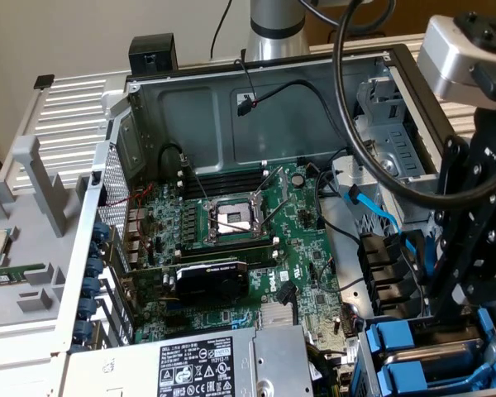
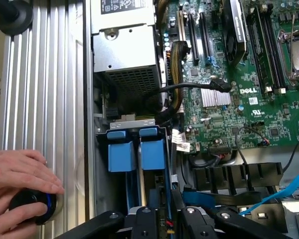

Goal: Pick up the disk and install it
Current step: 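Insert the second disk wire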

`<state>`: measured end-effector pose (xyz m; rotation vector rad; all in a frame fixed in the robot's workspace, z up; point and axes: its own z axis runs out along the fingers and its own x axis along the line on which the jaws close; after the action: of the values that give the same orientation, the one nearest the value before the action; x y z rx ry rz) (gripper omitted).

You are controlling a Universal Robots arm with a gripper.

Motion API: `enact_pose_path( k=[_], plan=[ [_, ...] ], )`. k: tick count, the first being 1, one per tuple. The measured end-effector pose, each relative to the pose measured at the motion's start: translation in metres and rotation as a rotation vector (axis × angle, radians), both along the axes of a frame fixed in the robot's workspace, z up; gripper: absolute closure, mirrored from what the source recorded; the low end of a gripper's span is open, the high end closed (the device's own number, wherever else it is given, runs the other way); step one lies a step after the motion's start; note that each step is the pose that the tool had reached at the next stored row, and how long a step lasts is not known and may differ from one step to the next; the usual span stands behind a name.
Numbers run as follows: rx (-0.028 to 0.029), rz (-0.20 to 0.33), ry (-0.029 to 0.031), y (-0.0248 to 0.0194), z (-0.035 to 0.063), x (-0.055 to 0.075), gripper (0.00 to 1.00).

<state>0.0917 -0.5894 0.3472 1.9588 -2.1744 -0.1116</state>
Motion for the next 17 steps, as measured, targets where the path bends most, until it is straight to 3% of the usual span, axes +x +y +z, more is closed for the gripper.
enact_pose_path(
  k=[17],
  plan=[
    [-0.0036, 0.000, -0.0069, 0.0001, 0.0137, 0.000, 0.75]
  ],
)
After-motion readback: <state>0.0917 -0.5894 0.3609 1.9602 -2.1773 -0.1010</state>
